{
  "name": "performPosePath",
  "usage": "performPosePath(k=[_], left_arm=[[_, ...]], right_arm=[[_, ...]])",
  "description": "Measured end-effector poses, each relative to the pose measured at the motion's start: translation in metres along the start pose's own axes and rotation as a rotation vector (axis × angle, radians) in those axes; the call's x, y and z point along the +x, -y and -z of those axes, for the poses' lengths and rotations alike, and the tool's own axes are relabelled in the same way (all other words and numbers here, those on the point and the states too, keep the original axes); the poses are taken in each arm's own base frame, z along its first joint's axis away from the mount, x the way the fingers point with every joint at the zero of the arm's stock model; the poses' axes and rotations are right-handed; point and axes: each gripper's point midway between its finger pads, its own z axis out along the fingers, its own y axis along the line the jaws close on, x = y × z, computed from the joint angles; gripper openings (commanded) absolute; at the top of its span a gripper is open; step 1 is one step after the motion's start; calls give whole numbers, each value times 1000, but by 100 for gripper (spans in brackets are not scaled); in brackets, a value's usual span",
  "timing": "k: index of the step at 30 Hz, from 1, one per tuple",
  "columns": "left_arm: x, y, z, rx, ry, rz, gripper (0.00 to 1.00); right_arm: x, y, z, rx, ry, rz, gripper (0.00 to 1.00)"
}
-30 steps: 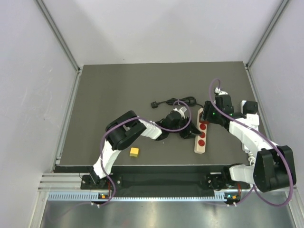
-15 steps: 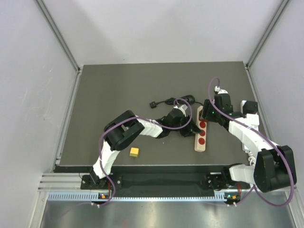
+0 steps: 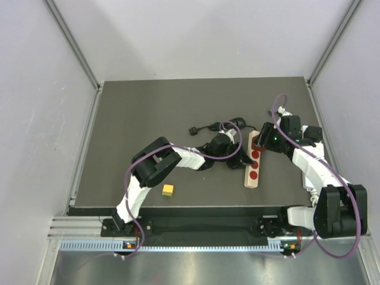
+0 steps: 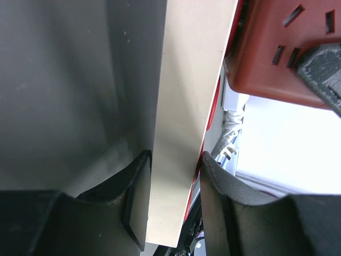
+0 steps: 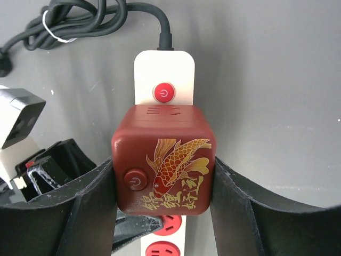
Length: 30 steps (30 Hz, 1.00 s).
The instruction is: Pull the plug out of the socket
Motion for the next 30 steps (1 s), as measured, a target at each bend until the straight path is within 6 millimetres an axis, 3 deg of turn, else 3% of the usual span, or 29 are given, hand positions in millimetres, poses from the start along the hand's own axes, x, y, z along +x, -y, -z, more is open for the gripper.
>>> performPosePath(k=[11,17,30], left_arm=[[0,1,-1,30,-9,-8,0],[-1,-5,0,16,-7,8,0],[-9,2,-5,22,-6,10,0]], right_arm=[[0,3,1,-24,-13,-22,0],[4,3,-9,-39,-40,-21,0],[-10,-17,2,267,72,231,0]])
